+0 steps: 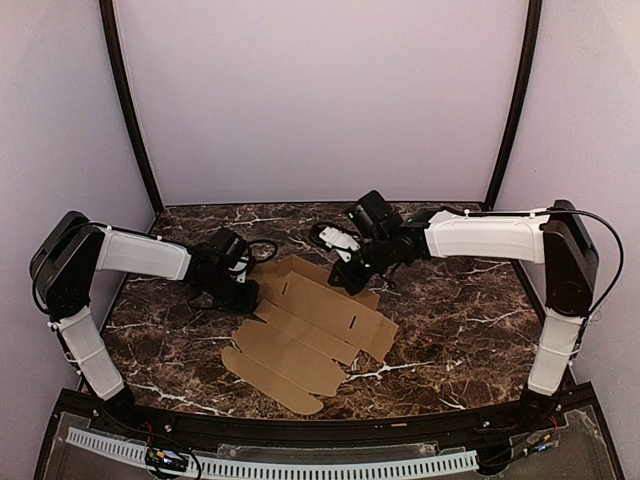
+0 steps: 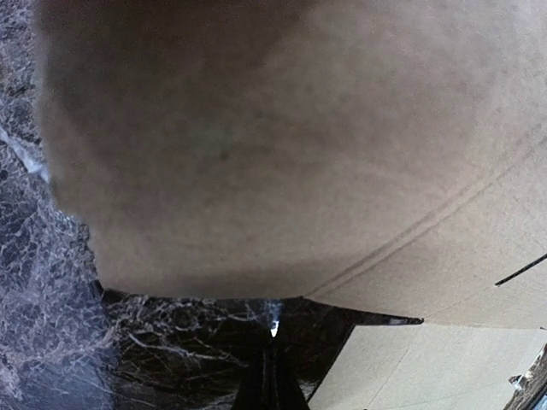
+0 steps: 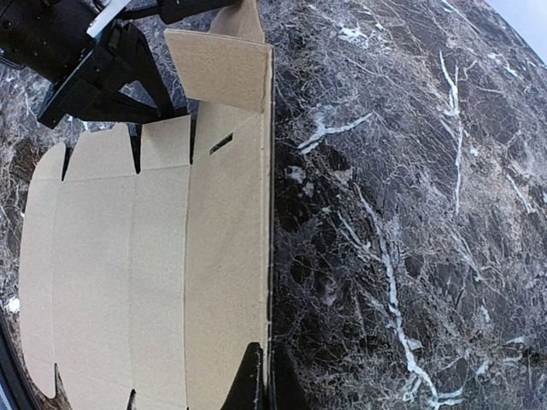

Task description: Fold the paper box

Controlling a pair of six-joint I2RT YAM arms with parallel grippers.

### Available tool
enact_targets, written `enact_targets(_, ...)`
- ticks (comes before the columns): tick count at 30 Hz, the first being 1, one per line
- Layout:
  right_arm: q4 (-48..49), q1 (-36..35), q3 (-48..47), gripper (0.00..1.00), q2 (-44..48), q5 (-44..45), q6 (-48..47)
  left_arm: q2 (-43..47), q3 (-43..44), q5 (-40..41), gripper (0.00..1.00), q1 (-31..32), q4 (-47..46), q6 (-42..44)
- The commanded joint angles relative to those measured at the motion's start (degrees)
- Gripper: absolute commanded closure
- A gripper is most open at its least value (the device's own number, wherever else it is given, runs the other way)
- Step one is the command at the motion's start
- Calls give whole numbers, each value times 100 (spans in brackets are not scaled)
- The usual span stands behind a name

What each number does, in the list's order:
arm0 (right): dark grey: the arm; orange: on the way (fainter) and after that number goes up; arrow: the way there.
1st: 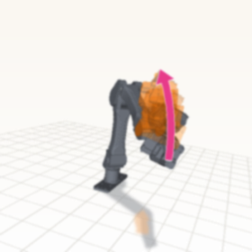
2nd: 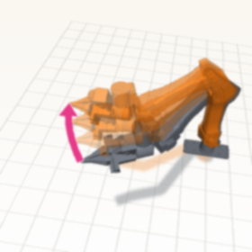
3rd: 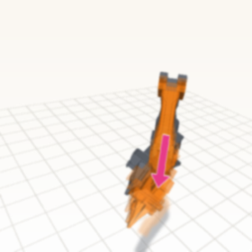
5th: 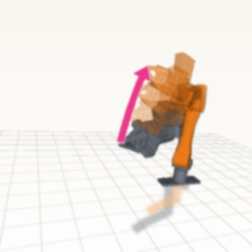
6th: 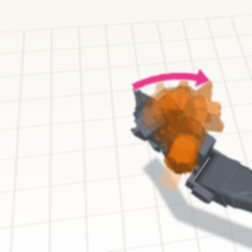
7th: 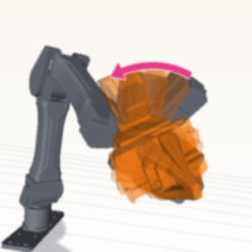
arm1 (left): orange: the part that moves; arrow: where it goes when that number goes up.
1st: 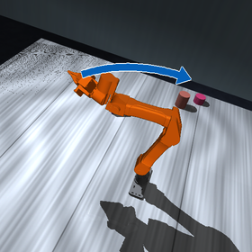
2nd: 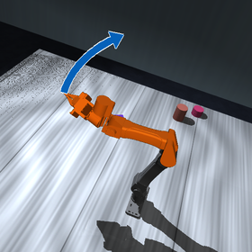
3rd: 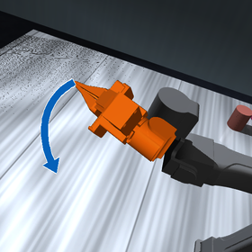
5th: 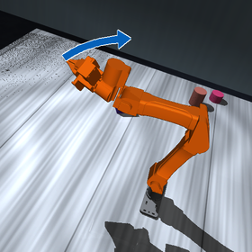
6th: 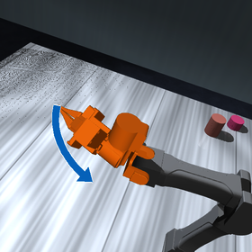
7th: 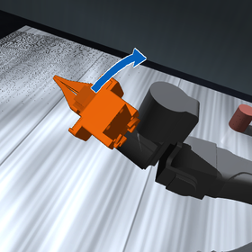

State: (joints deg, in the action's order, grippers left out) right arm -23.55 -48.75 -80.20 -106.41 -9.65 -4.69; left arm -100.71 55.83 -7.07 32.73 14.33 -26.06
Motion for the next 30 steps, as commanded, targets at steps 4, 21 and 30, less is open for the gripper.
enact_targets(4, 245, -55, 123, 100, 218, -138, -33, 3, -73, -591, 99, -23, -84, -3)
enact_targets(21, 294, -64, 51, 100, 29, -17, 132, 258, -642, -1865, 99, 15, -1312, -624)
enact_targets(30, 220, -84, 22, 100, -97, 117, 188, 290, -718, -2111, 99, 101, -1682, -848)
